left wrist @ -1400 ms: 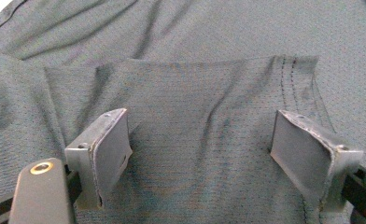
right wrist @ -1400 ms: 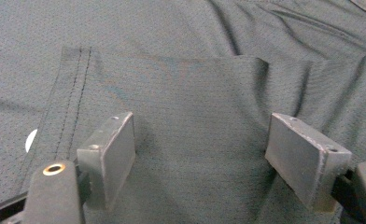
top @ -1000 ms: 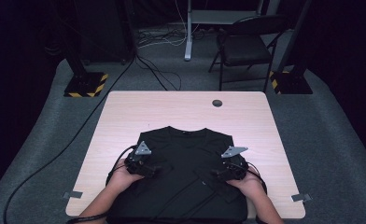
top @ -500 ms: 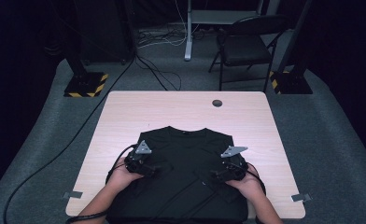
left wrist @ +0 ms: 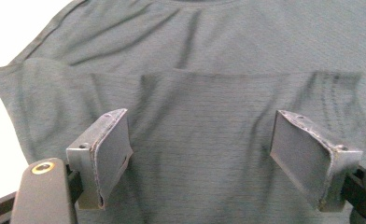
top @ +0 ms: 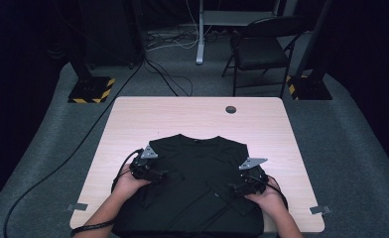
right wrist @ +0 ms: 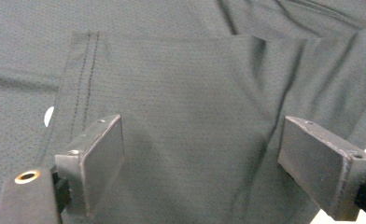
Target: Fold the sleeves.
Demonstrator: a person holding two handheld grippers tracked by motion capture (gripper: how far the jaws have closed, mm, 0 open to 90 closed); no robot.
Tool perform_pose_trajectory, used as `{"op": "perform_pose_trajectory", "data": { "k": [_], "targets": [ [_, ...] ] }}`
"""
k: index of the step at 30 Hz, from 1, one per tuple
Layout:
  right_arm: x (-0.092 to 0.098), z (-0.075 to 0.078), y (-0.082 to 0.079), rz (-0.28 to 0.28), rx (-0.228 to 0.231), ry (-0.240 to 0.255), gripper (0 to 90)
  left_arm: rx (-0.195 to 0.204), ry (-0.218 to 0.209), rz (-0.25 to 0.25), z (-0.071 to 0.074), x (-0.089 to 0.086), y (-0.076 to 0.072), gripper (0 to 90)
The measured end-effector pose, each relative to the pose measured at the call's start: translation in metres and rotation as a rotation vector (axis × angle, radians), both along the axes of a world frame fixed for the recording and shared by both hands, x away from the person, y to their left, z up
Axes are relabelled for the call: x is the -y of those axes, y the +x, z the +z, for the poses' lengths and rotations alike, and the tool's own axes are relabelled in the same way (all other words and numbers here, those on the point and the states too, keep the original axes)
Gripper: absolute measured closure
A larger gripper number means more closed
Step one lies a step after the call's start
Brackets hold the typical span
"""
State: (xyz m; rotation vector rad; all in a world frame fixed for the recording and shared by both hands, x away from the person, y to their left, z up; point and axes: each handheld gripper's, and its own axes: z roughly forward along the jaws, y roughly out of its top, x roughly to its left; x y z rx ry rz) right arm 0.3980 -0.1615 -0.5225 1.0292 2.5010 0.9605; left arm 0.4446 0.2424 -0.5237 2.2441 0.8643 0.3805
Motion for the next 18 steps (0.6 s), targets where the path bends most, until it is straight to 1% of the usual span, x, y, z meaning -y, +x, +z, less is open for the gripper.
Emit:
{"op": "perform_pose_trajectory", "data": {
  "k": [1, 3, 4, 6, 8, 11, 14, 18],
  "targets": [
    [0.001, -0.001, 0.0, -0.003, 0.001, 0.0, 13.6, -0.001, 0.0, 0.003, -0.001, -0.001, 0.001, 19.7],
    [0.002, -0.002, 0.0, -0.01, -0.01, -0.001, 14.4, -0.015, 0.003, 0.006, -0.004, -0.003, 0.004, 19.7],
    [0.003, -0.004, 0.0, -0.012, -0.018, -0.007, 14.5, -0.008, -0.005, 0.0, -0.004, -0.003, 0.004, 19.1],
    [0.003, -0.004, -0.001, -0.007, -0.005, -0.012, 15.2, -0.016, -0.012, 0.004, -0.004, -0.003, 0.005, 19.3],
    [0.004, -0.004, 0.0, -0.013, -0.005, -0.011, 15.3, -0.011, -0.002, 0.0, -0.004, -0.003, 0.005, 19.2],
    [0.005, -0.004, 0.0, -0.017, -0.005, -0.007, 15.4, -0.008, 0.01, 0.007, -0.002, -0.003, 0.004, 19.4],
    [0.008, -0.002, 0.0, -0.029, -0.003, 0.008, 15.4, -0.005, 0.0, 0.022, -0.001, -0.006, 0.004, 19.3],
    [0.012, 0.003, 0.0, -0.046, 0.022, 0.029, 15.4, -0.001, -0.02, 0.041, 0.002, -0.013, 0.004, 19.2]
  ]
}}
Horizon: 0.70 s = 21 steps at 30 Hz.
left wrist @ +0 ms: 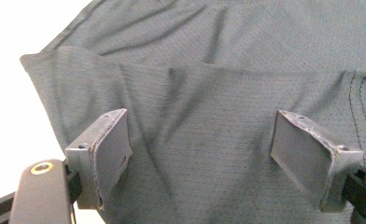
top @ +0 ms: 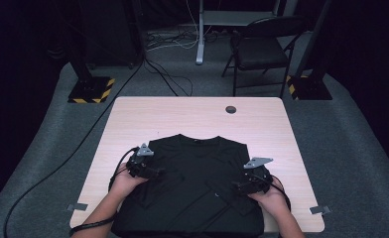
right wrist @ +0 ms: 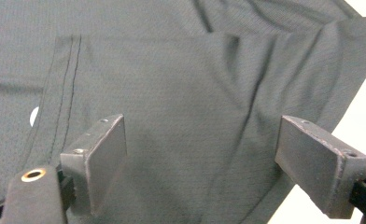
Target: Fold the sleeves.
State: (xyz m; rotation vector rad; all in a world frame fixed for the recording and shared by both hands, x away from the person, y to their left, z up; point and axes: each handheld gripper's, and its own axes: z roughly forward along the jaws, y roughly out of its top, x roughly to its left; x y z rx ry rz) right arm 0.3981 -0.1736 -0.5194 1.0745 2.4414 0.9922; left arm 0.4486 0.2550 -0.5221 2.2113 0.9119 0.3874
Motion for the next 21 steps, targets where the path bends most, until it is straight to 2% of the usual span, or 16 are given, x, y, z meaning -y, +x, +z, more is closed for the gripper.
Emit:
{"op": "perform_pose_trajectory", "data": {
  "k": [4, 14, 21],
  "targets": [
    [0.0004, 0.0002, 0.0015, -0.005, 0.002, 0.006, 15.6, 0.0, -0.005, 0.007, 0.0004, -0.0031, -0.0008, 19.2],
    [-0.0069, -0.0018, 0.0037, 0.022, -0.003, -0.016, 15.9, 0.006, -0.006, 0.01, 0.0023, -0.0062, -0.0033, 19.2],
    [-0.0064, -0.0021, 0.0047, 0.02, -0.004, -0.022, 15.3, 0.003, -0.011, 0.022, 0.0022, -0.0093, -0.0029, 19.2]
  ]
}}
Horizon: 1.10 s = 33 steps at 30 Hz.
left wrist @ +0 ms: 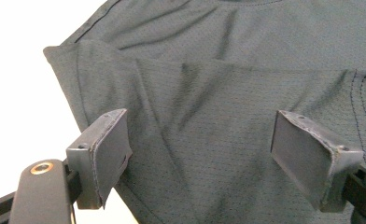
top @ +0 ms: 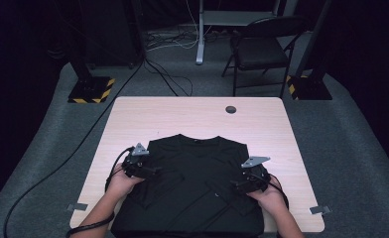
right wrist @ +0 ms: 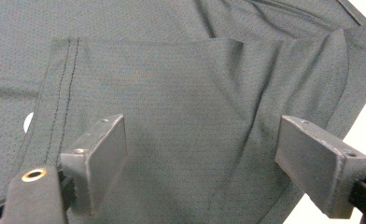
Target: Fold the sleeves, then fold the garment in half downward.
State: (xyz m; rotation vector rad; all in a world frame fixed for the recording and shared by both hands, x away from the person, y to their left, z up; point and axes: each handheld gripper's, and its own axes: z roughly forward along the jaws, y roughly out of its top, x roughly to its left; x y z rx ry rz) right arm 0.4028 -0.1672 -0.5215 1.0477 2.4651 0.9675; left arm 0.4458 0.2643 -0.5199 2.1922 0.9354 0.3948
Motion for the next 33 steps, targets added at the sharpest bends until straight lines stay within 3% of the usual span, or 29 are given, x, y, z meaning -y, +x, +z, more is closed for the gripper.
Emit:
{"op": "perform_pose_trajectory", "data": {
  "k": [14, 20, 27, 33],
  "targets": [
    [0.0, 0.001, 0.001, -0.006, 0.004, 0.015, 11.5, -0.021, -0.007, -0.003, -0.001, -0.001, 0.0, 19.3],
    [-0.007, 0.004, 0.001, 0.024, -0.008, -0.008, 10.0, -0.029, -0.007, -0.024, 0.002, 0.006, 0.0, 18.3],
    [-0.01, 0.016, 0.001, 0.019, 0.019, 0.02, 12.2, -0.026, -0.08, -0.04, 0.012, 0.009, 0.001, 18.3],
    [-0.01, 0.02, 0.004, 0.033, -0.011, -0.019, 13.9, -0.034, -0.096, -0.039, 0.024, 0.009, 0.005, 22.4]
  ]
}}
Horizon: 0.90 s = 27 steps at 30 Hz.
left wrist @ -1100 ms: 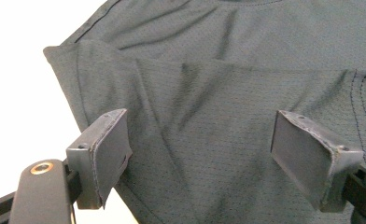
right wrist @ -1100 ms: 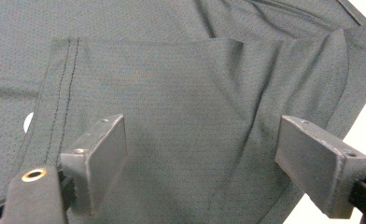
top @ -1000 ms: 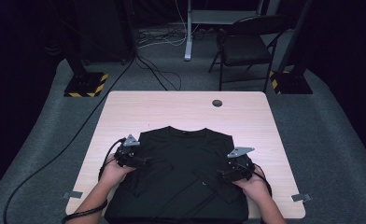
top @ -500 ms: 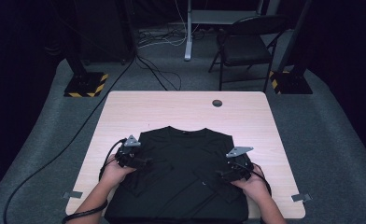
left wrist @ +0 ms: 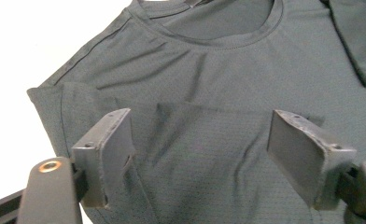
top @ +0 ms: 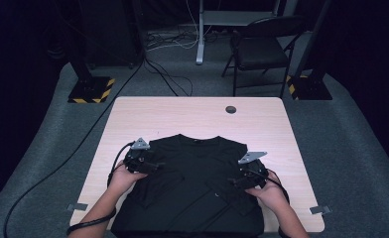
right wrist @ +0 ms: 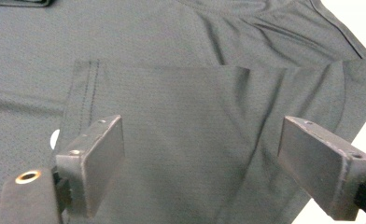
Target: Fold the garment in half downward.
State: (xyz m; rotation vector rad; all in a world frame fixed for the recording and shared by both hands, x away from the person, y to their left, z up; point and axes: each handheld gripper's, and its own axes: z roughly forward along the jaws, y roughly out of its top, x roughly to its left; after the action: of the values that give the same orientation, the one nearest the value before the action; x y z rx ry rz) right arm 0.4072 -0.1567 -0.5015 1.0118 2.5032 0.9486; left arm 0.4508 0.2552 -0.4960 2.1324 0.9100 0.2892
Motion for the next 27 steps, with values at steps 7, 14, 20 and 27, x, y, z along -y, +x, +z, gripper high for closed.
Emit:
{"op": "perform_pose_trajectory", "data": {
  "k": [7, 14, 20, 27],
  "targets": [
    [0.006, 0.003, 0.009, -0.039, -0.01, 0.002, 21.9, -0.006, 0.044, -0.009, 0.004, 0.001, 0.007, 25.6],
    [0.012, -0.001, 0.024, -0.089, -0.015, 0.028, 26.5, -0.014, 0.059, 0.005, -0.006, 0.004, 0.017, 28.5],
    [0.008, -0.006, 0.034, -0.102, 0.019, 0.021, 27.6, -0.038, 0.058, 0.018, -0.018, 0.004, 0.026, 30.9],
    [0.007, -0.02, 0.048, -0.137, 0.0, 0.001, 27.7, 0.015, 0.121, 0.006, -0.028, 0.006, 0.025, 27.6]
  ]
}}
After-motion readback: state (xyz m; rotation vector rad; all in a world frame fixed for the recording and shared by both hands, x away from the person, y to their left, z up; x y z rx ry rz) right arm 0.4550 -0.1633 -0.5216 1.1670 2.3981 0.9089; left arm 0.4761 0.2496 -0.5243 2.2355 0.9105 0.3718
